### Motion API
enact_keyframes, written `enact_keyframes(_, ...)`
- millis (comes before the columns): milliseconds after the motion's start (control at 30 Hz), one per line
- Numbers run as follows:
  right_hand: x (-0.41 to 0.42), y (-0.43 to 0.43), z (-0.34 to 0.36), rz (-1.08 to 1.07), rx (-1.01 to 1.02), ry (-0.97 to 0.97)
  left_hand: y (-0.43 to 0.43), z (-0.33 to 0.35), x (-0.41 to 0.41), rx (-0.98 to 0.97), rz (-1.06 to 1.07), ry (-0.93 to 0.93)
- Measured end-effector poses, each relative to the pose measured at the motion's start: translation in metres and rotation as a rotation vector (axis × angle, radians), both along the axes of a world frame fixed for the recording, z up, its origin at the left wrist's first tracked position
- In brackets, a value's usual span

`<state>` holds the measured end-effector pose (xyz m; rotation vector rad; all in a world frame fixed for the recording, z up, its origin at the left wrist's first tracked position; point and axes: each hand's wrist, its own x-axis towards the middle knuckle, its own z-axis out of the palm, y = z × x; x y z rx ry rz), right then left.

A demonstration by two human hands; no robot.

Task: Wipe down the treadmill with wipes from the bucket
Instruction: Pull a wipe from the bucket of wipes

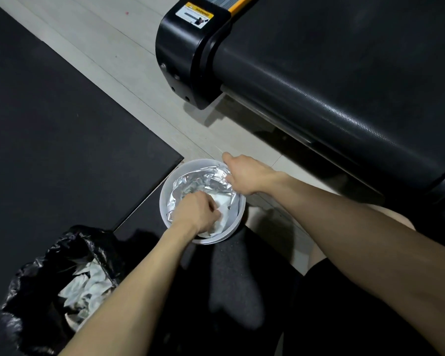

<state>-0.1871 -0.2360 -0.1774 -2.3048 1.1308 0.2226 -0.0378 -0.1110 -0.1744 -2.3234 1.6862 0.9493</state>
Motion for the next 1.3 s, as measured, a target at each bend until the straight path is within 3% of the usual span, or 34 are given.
enact_keyframes(100,-0.001,-0.004,0.001,0.001,0.008,-0.017,0.001,0.013,0.006,-0.054,0.017,0.016)
enact_keyframes(300,0.006,-0.009,0.005,0.008,-0.015,0.006,0.0,0.056,0.032,-0.345,0.154,-0.012)
enact_keyframes(400,0.007,-0.012,0.013,0.007,-0.084,0.021,-0.001,0.063,0.05,-0.347,0.253,0.009)
enact_keyframes(567,0.018,-0.006,0.048,-0.084,-0.315,-0.296,0.011,0.059,0.071,-0.325,0.505,0.224)
enact_keyframes(700,0.033,0.023,0.063,-0.011,-0.073,-0.444,0.017,0.068,0.076,-0.37,0.708,0.523)
enact_keyframes(933,0.035,0.053,0.07,-0.034,0.32,-0.45,0.028,0.086,0.073,-0.373,0.727,0.801)
enact_keyframes(1167,0.03,0.06,0.072,-0.167,0.451,-0.516,0.049,0.098,0.075,-0.388,0.586,0.957)
enact_keyframes(1300,0.026,0.066,0.084,-0.192,0.391,-0.577,0.053,0.105,0.066,-0.419,0.555,0.876)
